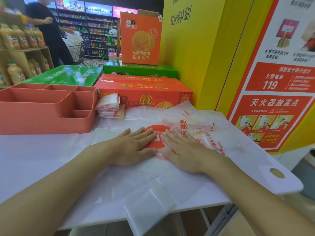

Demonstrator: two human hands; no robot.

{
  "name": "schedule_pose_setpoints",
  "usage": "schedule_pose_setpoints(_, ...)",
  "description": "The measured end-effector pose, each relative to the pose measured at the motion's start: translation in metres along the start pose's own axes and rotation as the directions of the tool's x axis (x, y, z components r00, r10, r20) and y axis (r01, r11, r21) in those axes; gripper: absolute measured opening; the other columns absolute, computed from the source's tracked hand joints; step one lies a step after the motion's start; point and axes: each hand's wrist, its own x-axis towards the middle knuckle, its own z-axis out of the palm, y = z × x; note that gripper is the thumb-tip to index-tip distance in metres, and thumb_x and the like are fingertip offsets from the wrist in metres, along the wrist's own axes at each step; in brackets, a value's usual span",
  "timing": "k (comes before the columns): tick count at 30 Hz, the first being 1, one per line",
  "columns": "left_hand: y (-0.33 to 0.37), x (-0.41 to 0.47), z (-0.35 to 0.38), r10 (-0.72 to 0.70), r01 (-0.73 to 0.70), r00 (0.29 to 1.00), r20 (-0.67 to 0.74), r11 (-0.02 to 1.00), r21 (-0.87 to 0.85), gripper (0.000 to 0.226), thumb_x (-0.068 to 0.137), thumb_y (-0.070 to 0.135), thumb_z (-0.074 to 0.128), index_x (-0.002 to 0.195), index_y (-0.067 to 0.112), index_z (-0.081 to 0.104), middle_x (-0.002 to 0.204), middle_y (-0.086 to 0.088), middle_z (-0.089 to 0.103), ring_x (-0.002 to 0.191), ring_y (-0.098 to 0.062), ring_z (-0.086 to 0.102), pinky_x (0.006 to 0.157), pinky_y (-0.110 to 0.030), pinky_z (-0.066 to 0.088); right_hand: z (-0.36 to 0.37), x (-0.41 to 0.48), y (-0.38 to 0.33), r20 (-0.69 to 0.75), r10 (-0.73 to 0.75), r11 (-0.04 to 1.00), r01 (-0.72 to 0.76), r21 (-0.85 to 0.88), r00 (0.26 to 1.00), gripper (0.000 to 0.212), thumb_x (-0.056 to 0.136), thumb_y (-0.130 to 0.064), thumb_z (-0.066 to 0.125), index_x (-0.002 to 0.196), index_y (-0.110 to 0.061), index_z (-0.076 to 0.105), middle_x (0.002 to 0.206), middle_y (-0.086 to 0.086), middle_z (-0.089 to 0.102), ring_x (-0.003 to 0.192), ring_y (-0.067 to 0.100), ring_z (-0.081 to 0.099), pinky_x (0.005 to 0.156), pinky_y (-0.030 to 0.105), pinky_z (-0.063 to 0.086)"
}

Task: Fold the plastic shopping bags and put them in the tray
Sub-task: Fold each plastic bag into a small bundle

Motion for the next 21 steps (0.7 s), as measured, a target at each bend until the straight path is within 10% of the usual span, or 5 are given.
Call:
schedule_pose_setpoints(7,-0.005,-0.005,-0.002,0.039,-0.045,0.996,-0.078,0.995,-0.088,0.079,0.091,0.076,0.025,0.158,0.041,0.002,0.165,0.021,-0.004,0.150,0.003,-0.009,0.126,-0.037,-0.003,-0.008,-0.010,0.000,-0.283,-0.123,0.972,0.173,0.158,0.951,0.054,0.101,-0.051,0.050,0.153,-0.041,0.038,0.165,-0.015,0.024,0.154,0.009,0.016,0.125,0.036,0.018)
schedule_pose_setpoints(12,-0.006,-0.007,-0.007,0.049,-0.067,0.990,-0.135,0.989,-0.132,0.075,0.095,0.069,0.039,0.159,0.038,0.015,0.165,0.019,0.006,0.151,0.002,0.000,0.126,-0.034,0.002,-0.008,-0.007,0.000,-0.430,-0.256,0.962,0.272,-0.025,0.866,0.030,0.102,-0.038,0.052,0.120,-0.025,0.072,0.122,-0.005,0.071,0.113,0.019,0.064,0.093,0.044,0.054)
schedule_pose_setpoints(17,-0.018,-0.012,-0.015,0.068,-0.116,0.957,-0.281,0.981,-0.155,0.061,0.090,0.062,0.043,0.146,0.040,0.047,0.155,0.016,0.040,0.143,-0.007,0.036,0.118,-0.031,0.031,-0.014,-0.003,0.004,-0.546,-0.198,0.980,0.149,-0.134,0.814,0.033,0.088,-0.011,0.055,0.118,-0.019,0.068,0.105,0.004,0.073,0.091,0.032,0.068,0.073,0.044,0.057)
schedule_pose_setpoints(21,-0.028,-0.023,-0.031,-0.011,-0.045,0.928,-0.372,0.989,-0.142,0.059,0.082,0.065,0.031,0.110,0.033,0.072,0.105,0.011,0.070,0.100,-0.016,0.064,0.085,-0.036,0.051,-0.028,-0.002,0.010,-0.609,-0.045,0.998,0.008,-0.063,0.792,0.031,0.087,-0.014,0.043,0.110,-0.010,0.065,0.099,0.007,0.069,0.091,0.036,0.060,0.076,0.043,0.043)
